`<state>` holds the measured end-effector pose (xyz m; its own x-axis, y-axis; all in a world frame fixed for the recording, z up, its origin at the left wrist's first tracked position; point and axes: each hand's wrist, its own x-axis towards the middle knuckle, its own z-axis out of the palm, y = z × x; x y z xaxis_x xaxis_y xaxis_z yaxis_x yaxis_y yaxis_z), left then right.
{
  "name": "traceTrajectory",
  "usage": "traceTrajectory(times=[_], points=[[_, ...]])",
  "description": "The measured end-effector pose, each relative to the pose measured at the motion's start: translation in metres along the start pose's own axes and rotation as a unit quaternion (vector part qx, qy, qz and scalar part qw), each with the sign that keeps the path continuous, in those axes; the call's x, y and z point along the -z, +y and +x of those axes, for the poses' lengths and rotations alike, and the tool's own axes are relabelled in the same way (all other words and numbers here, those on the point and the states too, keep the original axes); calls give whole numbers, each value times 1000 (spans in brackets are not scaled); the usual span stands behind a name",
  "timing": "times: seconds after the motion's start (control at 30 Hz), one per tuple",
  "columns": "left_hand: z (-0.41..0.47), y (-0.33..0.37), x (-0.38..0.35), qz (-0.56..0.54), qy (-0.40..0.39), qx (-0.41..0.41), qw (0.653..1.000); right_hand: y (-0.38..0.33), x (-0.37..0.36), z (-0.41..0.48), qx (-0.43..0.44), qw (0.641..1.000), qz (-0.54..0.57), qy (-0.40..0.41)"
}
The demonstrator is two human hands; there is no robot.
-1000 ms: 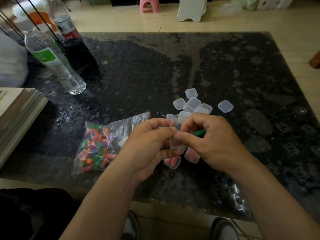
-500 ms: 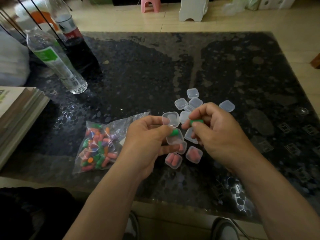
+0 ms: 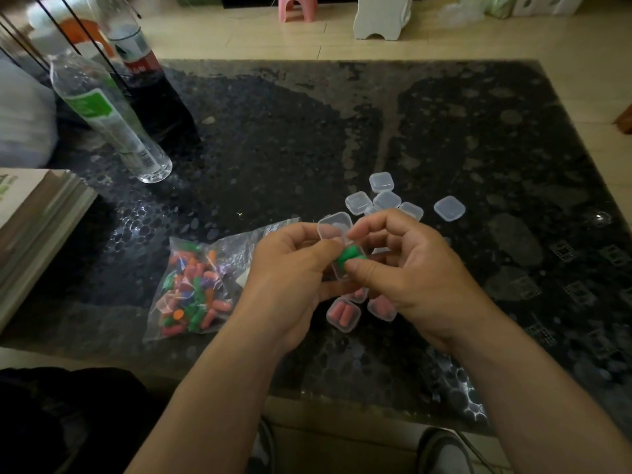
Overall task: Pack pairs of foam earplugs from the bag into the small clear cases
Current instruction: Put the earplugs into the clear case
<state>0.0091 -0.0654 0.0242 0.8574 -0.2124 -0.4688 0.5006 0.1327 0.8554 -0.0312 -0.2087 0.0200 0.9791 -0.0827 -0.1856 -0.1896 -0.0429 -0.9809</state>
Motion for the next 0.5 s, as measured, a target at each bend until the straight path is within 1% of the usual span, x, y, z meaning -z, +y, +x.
traceTrajectory(times=[0.2,0.37,0.5], points=[[0,2,-2,1,-32,-4,999,2,3,5,-104,991,78,35],[-4,4,-6,9,-48,-1,999,4,8,7,-145,984,108,1],[0,1,-3,8,-49,5,999,0,12,7,-157,976,147,-31]])
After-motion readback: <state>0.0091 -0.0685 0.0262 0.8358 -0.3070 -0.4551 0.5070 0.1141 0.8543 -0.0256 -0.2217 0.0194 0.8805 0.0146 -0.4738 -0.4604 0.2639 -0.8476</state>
